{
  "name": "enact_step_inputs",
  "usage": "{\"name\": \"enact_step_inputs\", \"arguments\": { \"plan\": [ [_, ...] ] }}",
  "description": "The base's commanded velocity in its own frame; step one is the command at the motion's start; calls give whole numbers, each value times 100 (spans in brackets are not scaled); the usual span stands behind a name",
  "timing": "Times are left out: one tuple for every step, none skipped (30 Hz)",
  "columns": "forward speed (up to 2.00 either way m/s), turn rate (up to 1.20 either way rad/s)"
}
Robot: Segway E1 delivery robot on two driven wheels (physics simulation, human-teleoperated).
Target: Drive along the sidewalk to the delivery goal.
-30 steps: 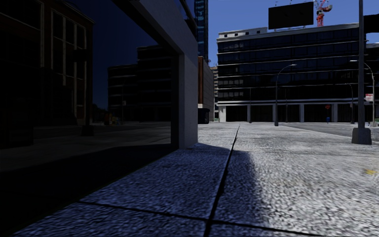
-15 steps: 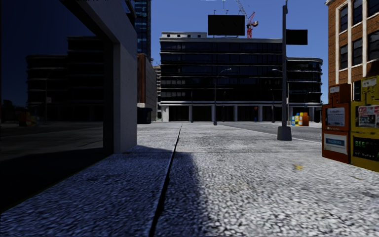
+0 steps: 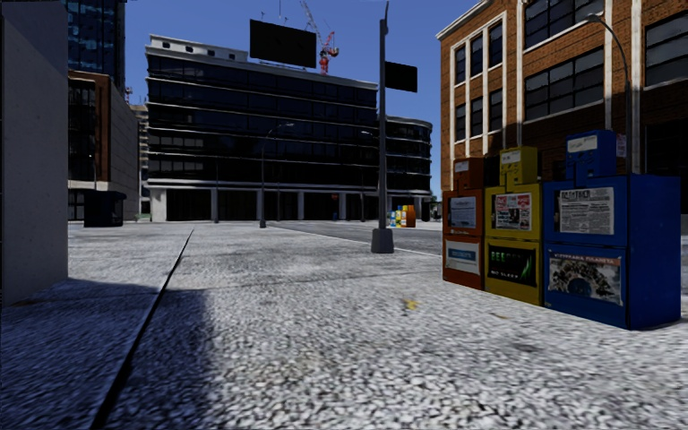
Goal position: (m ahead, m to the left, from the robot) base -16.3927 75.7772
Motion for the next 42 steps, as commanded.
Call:
{"name": "enact_step_inputs", "arguments": {
  "plan": [
    [103,-82],
    [106,-85],
    [114,-87],
    [119,-87],
    [122,-87],
    [122,-87],
    [123,-87],
    [124,-87],
    [124,-88],
    [125,-89],
    [125,-89],
    [125,-91],
    [125,-92],
    [125,-92],
    [125,-92],
    [125,-93],
    [125,-94],
    [125,-96],
    [124,-97],
    [124,-97],
    [124,-99],
    [124,-100],
    [124,-101],
    [124,-102],
    [124,-102],
    [124,-102],
    [124,-102],
    [124,-102],
    [124,-102],
    [124,-102],
    [124,-102],
    [124,-102],
    [124,-102],
    [124,-104],
    [124,-104],
    [123,-108],
    [123,-113],
    [122,-115],
    [121,-117],
    [121,-117],
    [121,-120],
    [121,-120]
  ]
}}
